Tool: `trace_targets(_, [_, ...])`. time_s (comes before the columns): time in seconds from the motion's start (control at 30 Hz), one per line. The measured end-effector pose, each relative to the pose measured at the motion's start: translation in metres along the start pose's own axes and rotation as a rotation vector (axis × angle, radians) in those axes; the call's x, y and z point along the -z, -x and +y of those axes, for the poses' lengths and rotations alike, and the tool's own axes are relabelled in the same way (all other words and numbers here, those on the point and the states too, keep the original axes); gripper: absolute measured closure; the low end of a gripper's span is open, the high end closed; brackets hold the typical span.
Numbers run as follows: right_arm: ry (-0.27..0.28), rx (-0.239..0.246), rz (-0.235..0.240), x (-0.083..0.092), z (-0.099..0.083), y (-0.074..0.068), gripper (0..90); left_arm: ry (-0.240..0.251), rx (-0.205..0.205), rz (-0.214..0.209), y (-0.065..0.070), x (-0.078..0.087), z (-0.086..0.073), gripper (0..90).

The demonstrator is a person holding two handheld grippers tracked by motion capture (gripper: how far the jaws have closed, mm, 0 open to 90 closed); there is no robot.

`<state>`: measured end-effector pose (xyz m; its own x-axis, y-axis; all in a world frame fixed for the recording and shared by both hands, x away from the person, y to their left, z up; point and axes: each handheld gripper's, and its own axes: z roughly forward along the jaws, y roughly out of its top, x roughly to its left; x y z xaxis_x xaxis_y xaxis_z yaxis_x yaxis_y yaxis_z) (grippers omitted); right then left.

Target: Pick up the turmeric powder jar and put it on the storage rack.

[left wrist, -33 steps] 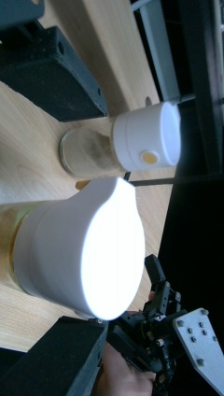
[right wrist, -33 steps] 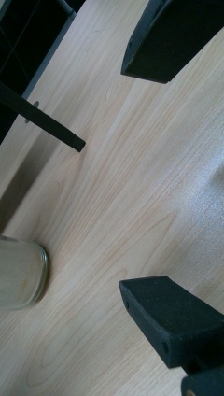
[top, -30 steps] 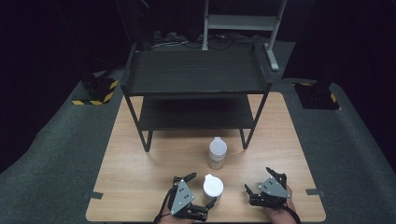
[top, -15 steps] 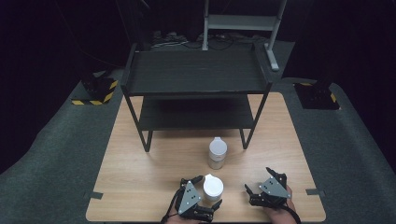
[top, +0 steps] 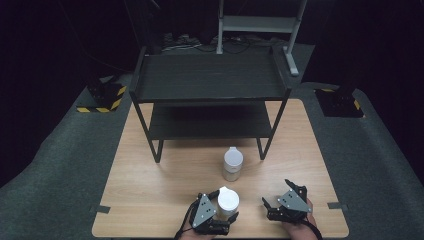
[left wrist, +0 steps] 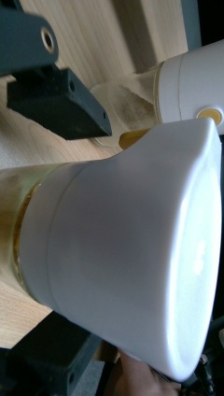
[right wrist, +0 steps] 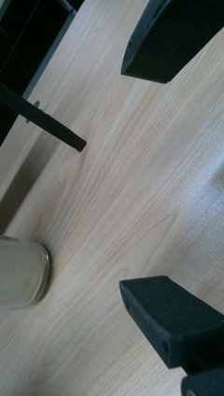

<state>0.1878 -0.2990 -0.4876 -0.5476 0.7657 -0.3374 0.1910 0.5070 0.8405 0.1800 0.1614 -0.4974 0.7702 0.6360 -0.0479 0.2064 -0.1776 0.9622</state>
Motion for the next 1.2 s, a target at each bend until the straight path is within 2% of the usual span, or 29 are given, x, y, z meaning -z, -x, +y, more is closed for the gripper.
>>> trace_targets(0.4, [0.004, -0.002, -0.002, 0.000, -0.001, 0.000, 0.0, 0.020, -0.017, -0.023, -0.001, 0.000, -0.002, 29.1])
trace_targets(0.6, [0.002, -0.002, 0.000, 0.000, 0.000, 0.000, 0.0, 0.021, -0.026, -0.017, 0.000, 0.001, -0.001, 30.3])
trace_targets(0.7, [0.001, -0.002, 0.001, 0.000, 0.000, 0.000, 0.0, 0.016, -0.012, -0.020, -0.001, 0.002, 0.000, 30.4])
trace_targets(0.93, [-0.004, 0.000, 0.003, 0.000, 0.001, 0.001, 0.0, 0.022, -0.016, -0.011, 0.000, 0.005, 0.002, 30.4])
trace_targets(1.2, [-0.007, 0.003, 0.003, 0.000, 0.001, 0.001, 0.0, 0.035, -0.023, 0.014, 0.001, 0.014, 0.007, 30.4])
